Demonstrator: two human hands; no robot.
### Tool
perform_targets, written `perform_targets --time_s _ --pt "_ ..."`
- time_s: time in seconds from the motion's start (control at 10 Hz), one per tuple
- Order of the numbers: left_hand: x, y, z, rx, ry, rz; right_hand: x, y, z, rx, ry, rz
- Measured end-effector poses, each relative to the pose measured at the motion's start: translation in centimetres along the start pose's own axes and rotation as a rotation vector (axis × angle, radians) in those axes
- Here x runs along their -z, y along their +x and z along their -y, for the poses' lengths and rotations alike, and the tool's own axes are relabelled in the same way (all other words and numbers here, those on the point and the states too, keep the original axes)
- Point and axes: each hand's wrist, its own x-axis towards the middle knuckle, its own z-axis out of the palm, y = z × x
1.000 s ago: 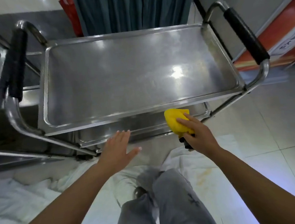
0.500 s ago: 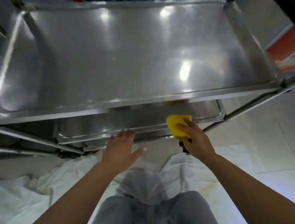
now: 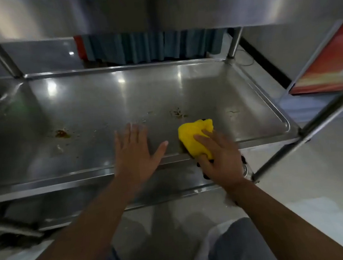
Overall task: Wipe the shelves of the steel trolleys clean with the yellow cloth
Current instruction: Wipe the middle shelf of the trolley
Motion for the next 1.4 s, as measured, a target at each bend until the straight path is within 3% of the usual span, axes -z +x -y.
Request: perform_targets --time_s 0.1,0.3,0.4,0.5,0.6,0.7,0.8,1.0,1.1,1.2,1.3,1.4 --pt "-1.6 0.4 0.4 0.01 0.003 -0.028 -1.4 -0.2 0.3 0.004 -0.057 -0.109" --pt "-2.2 0.1 1.1 -0.111 0.131 0.005 -1.3 -0.6 0.9 0.119 -0.092 -0.015" --pt "-2.1 0.4 1.4 -0.123 0.133 0.022 1.7 0.1 -2.7 0.014 -0.055 0.045" --pt "-2.0 0.4 1.2 -0.125 0.134 0.023 5.2 0.5 -8.5 -0.263 -0.109 0.022" --pt "-1.9 0.4 0.9 -0.13 0.133 0.027 7.2 1.3 -12.1 -0.392 -0.197 0.05" --pt "-2.0 0.5 0.8 -0.118 0.129 0.028 6.0 3.1 -11.7 -0.483 -0.279 0.141" --pt "-2.3 0.5 0.9 -0.112 0.152 0.039 2.9 4.6 -8.7 -0.39 -0.419 0.282" --pt "-2.0 0.6 1.1 -0.094 0.154 0.065 -2.9 6.5 -1.9 -0.217 -0.237 0.415" --pt "-1.9 0.4 1.1 -0.085 0.148 0.06 -0.6 6.4 -6.4 -0.231 -0.255 0.401" --pt "-1.9 0.3 0.9 -0.093 0.157 0.056 3.9 6.2 -12.5 -0.464 -0.239 0.315" --pt "-2.0 0.1 0.9 -0.119 0.163 0.014 5.3 6.5 -15.2 -0.514 -0.235 0.291" --pt "-2.1 0.0 0.8 -0.103 0.172 -0.011 3.7 6.7 -13.6 -0.539 -0.305 0.247"
